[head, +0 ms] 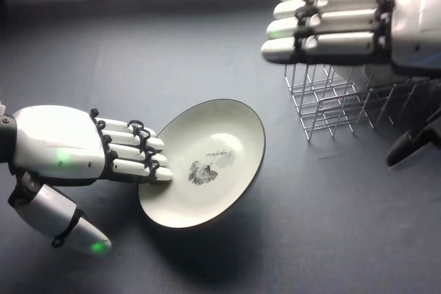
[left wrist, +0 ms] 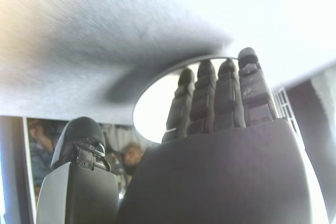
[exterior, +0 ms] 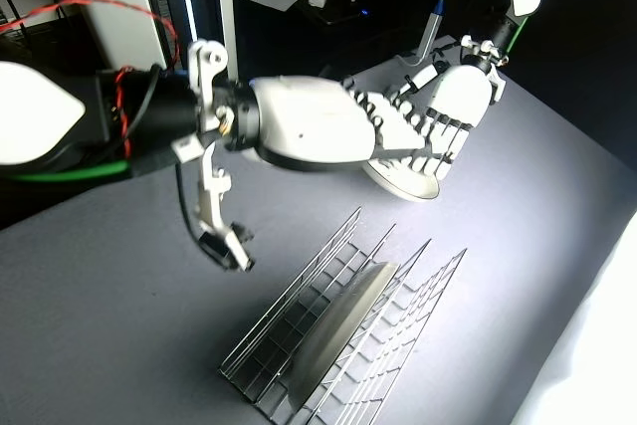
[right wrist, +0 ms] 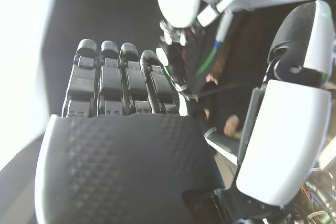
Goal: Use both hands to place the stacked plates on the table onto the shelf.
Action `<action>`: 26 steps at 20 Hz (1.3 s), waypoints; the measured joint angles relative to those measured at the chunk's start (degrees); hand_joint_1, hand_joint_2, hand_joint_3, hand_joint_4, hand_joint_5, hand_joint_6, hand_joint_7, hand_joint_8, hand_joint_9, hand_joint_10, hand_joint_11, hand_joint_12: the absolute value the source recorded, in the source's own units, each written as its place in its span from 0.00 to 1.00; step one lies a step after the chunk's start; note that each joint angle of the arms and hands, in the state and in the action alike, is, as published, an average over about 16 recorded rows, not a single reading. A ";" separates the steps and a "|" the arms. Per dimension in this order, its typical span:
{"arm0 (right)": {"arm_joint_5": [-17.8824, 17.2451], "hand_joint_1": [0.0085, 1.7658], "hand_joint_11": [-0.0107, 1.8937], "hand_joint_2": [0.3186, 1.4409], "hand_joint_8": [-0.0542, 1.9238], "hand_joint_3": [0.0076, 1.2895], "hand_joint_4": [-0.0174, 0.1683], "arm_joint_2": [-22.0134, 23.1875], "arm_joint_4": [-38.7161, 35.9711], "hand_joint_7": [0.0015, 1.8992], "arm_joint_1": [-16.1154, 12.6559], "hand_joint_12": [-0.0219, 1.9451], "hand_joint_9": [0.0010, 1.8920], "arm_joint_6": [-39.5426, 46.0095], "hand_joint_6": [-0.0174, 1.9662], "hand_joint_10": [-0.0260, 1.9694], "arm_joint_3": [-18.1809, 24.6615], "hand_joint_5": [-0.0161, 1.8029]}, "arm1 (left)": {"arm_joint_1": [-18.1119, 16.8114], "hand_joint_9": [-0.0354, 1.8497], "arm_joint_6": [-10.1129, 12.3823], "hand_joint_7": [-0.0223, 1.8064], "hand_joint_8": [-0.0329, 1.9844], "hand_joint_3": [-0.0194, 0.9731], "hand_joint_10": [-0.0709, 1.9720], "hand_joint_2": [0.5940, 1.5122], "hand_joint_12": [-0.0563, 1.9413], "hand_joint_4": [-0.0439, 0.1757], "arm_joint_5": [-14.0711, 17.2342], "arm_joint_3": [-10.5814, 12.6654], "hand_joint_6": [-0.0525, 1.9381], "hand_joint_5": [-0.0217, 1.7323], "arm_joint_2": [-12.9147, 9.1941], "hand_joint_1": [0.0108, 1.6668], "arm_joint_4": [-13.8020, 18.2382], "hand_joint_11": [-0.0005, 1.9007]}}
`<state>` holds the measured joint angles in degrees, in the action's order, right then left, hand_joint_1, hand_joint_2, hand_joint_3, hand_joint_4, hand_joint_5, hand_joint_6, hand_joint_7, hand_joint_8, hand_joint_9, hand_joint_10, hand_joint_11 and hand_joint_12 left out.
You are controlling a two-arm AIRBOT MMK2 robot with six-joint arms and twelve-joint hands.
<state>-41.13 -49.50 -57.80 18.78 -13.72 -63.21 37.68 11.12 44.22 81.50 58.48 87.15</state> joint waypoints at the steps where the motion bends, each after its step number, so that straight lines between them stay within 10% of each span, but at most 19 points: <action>1: 0.07 0.49 0.01 0.36 0.04 0.00 0.11 -0.36 -0.99 0.01 0.33 0.02 0.01 0.00 0.02 0.02 0.39 0.02 | 0.34 0.02 0.02 0.06 0.01 0.01 0.02 0.59 0.03 0.21 -0.08 0.00 0.01 0.08 0.00 0.00 -0.18 0.02; 26: 16.26 0.82 0.01 0.58 0.04 0.01 0.11 -21.69 -2.28 0.01 6.82 0.14 0.01 -0.49 0.02 0.02 -4.34 0.02 | 1.48 0.01 -0.08 0.03 0.01 0.01 0.02 0.58 0.03 0.21 -0.40 0.01 0.00 0.05 0.01 0.00 -0.34 0.02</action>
<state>-24.86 -71.19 -60.08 25.60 -14.20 -67.55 39.16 11.04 43.81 81.51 58.48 86.81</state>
